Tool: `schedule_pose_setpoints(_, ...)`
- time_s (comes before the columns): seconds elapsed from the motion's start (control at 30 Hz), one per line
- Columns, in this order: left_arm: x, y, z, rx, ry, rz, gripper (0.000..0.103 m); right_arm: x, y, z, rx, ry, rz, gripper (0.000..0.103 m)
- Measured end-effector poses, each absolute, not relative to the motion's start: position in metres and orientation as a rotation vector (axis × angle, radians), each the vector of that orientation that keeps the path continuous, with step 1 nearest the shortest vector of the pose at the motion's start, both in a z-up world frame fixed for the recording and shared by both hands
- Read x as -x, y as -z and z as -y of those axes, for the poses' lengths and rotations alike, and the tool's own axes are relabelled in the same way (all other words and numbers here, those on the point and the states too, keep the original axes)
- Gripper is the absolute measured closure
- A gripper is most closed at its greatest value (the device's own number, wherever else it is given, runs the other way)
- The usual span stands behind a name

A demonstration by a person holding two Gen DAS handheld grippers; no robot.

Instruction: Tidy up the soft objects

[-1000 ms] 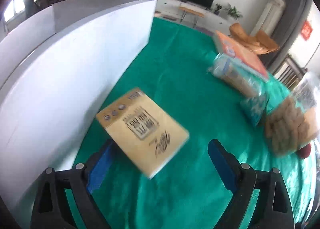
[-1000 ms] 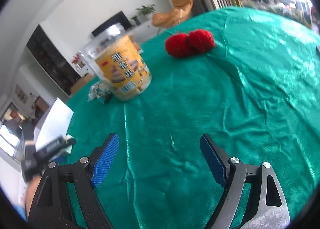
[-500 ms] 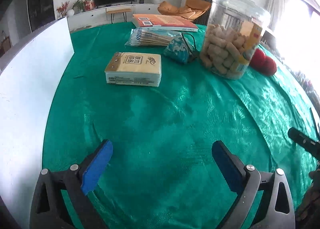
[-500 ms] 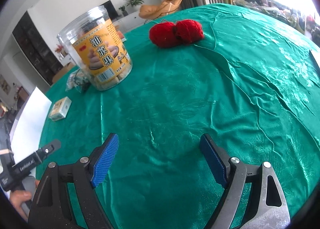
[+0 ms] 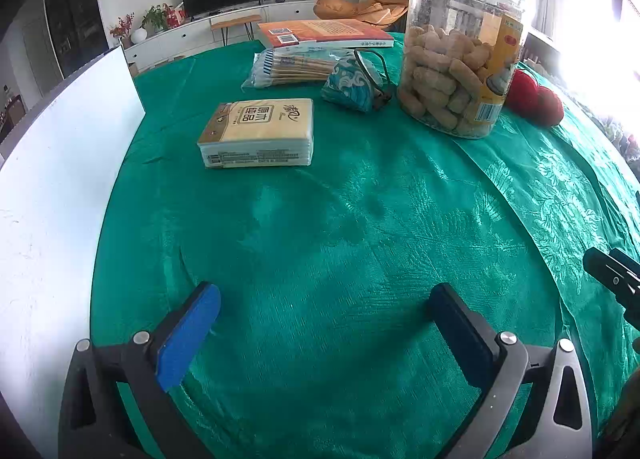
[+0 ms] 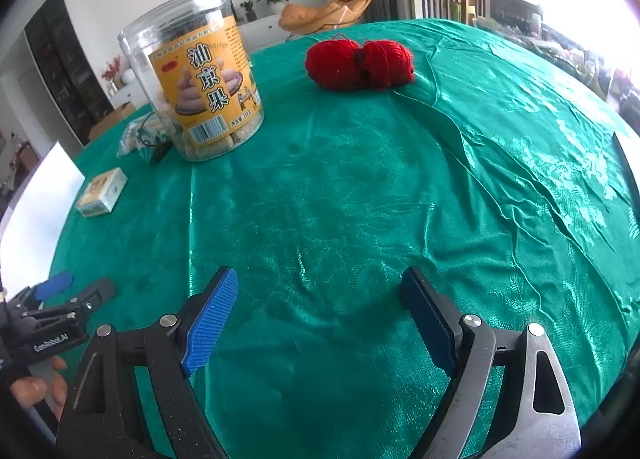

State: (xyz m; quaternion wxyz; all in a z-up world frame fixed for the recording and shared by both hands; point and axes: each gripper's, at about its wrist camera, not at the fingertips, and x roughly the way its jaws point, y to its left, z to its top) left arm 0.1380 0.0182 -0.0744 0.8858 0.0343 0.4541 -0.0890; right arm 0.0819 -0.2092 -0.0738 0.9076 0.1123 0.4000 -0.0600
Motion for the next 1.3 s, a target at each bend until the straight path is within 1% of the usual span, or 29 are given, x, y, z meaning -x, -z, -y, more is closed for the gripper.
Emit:
schedule_pose_setpoints(0.77,-0.138,0.074,-0.018,-0.072,0.185,-0.945,0.000,-0.088,0.079,0.193,-0.096,0.178,-0.867,0.016)
schedule_pose_setpoints(1.3,-0.138,0.074,-0.018,-0.072,0.185,-0.944,0.000,-0.088,0.079,0.192,-0.092,0.180,-0.868,0.016)
